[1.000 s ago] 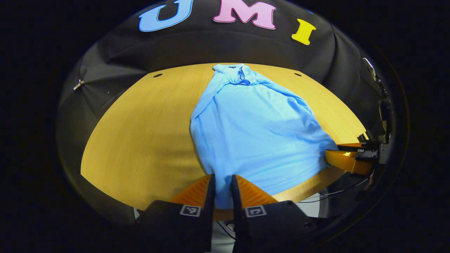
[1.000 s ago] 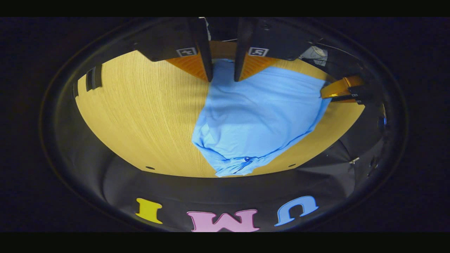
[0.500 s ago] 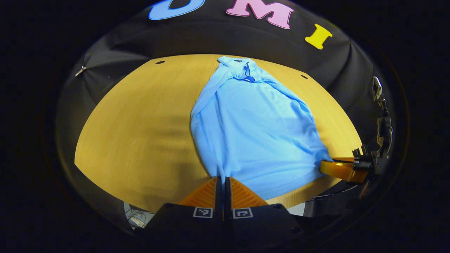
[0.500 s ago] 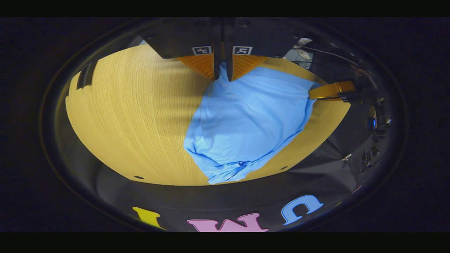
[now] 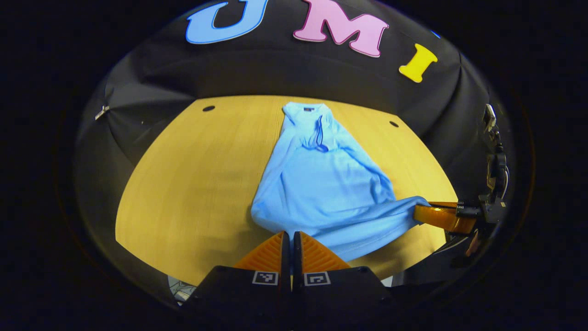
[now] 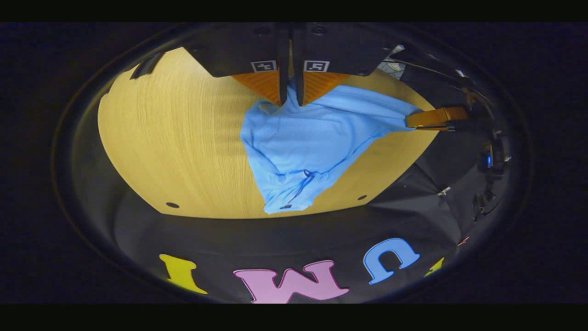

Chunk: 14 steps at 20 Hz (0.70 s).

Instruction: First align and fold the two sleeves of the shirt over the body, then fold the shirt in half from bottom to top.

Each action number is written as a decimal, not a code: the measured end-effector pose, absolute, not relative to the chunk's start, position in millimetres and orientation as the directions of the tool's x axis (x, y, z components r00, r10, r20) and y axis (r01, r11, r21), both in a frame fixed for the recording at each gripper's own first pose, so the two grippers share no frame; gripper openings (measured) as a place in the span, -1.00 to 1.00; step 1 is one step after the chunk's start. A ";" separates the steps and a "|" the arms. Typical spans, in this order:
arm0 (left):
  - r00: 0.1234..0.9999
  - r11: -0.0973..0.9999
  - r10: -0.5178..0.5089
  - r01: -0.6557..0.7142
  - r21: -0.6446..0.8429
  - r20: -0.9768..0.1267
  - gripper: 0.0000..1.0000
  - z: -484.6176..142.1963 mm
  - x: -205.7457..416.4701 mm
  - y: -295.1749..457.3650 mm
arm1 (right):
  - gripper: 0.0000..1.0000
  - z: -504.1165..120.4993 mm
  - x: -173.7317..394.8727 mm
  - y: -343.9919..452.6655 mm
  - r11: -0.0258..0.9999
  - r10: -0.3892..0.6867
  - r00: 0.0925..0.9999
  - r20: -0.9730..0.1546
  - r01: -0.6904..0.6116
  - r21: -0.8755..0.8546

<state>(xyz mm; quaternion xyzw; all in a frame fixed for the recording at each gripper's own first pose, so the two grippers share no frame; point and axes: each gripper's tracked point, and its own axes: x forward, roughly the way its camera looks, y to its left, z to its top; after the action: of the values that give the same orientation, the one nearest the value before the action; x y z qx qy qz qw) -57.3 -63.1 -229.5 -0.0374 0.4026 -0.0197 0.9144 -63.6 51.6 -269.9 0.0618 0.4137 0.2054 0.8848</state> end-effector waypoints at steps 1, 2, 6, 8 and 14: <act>0.689 0.997 -0.065 0.010 -0.079 -0.722 -0.88 -217.4 -41.7 -63.2 | -0.75 -258.6 -48.1 52.4 0.907 0.419 0.589 -0.691 -0.312 0.284; 0.701 0.998 -0.055 0.023 -0.055 -0.711 -0.88 -208.1 -28.0 -61.8 | -0.98 -249.5 -32.7 54.3 0.905 0.424 0.600 -0.678 -0.314 0.288; 0.738 0.997 -0.073 0.060 -0.042 -0.671 -0.87 -171.7 31.2 -67.2 | -0.98 -220.4 28.8 58.8 0.910 0.414 0.656 -0.632 -0.309 0.275; 0.745 0.998 -0.068 0.057 -0.038 -0.663 -0.88 -159.2 57.6 -64.1 | -0.98 -210.0 60.8 66.7 0.910 0.415 0.681 -0.603 -0.316 0.269; 0.805 0.999 -0.050 0.042 -0.027 -0.591 -0.88 -134.8 157.3 -53.4 | -0.87 -190.8 156.2 91.7 0.901 0.433 0.728 -0.531 -0.358 0.245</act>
<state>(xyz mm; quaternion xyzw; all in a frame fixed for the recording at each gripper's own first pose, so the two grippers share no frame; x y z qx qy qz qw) 157.3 -53.4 -134.8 -0.0061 0.3111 -0.0243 0.9501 156.2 91.7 -190.8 0.0627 0.3010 0.2133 0.9273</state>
